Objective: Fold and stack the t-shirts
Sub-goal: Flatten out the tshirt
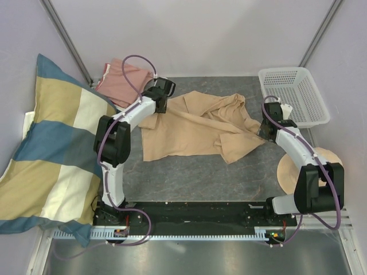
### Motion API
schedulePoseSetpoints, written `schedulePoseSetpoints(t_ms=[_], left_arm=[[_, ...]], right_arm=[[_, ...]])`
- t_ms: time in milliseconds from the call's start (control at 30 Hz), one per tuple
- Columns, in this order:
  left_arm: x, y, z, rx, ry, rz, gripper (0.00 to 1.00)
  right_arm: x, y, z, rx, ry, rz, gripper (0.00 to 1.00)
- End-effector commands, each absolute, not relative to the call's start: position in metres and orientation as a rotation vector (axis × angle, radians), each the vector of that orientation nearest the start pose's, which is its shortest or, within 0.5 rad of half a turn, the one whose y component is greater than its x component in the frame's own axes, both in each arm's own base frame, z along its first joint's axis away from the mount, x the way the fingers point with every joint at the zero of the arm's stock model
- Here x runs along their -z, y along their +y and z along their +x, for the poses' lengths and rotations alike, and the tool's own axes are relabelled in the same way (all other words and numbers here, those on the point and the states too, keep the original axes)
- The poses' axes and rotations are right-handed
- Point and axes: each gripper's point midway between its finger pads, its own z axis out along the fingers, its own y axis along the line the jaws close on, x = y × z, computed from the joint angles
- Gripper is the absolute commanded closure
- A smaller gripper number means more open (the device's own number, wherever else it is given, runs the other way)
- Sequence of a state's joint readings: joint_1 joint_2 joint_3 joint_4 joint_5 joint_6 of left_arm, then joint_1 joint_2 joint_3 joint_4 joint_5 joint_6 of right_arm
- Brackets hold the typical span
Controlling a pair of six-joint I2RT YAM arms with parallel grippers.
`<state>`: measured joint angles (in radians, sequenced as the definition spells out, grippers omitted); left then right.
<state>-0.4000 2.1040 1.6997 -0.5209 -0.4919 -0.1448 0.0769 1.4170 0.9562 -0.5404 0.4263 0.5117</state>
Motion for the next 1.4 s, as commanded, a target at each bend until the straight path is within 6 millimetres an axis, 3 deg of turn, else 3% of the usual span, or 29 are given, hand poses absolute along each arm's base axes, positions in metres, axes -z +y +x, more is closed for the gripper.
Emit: schedulePoseSetpoints(t_ms=[0,33,167,267,300,367,400,467,600,800,933,1067,1367], left_arm=[[-0.163,-0.122,0.483,-0.205,2.244,-0.066,0.28],[-0.158,-0.121,0.472,-0.188,2.258,-0.090,0.00],[-0.186,-0.123,0.435,-0.070,2.216,-0.155,0.00],[-0.198,-0.135,0.400,0.021,2.186,-0.154,0.00],[-0.189,-0.136,0.385,0.031,2.203,-0.165,0.00],[-0.197,-0.150,0.361,0.099,2.182,-0.147,0.00],[-0.181,-0.151,0.347,0.104,2.215,-0.158,0.00],[-0.179,-0.161,0.326,0.151,2.211,-0.145,0.00],[-0.135,-0.164,0.289,0.135,2.284,-0.174,0.00],[-0.099,-0.158,0.267,0.119,2.359,-0.257,0.00],[-0.093,-0.158,0.262,0.120,2.372,-0.253,0.00],[-0.095,-0.154,0.259,0.106,2.365,-0.252,0.00],[-0.094,-0.140,0.248,0.081,2.362,-0.262,0.00]], right_arm=[[-0.128,-0.037,0.326,0.360,2.281,0.657,0.31],[-0.135,-0.037,0.327,0.366,2.262,0.649,0.28],[-0.173,-0.017,0.336,0.286,2.183,0.532,0.22],[-0.180,0.014,0.338,0.186,2.191,0.415,0.22],[-0.178,0.025,0.336,0.155,2.204,0.384,0.22],[-0.167,0.058,0.331,0.068,2.250,0.264,0.23],[-0.163,0.069,0.329,0.042,2.265,0.225,0.23],[-0.148,0.096,0.321,0.008,2.298,0.128,0.23],[-0.126,0.132,0.309,-0.044,2.335,-0.001,0.23],[-0.112,0.166,0.307,-0.060,2.347,-0.119,0.24],[-0.099,0.180,0.312,-0.018,2.362,-0.182,0.26],[-0.089,0.176,0.322,0.069,2.361,-0.162,0.28],[-0.094,0.170,0.342,0.172,2.307,-0.072,0.33]])
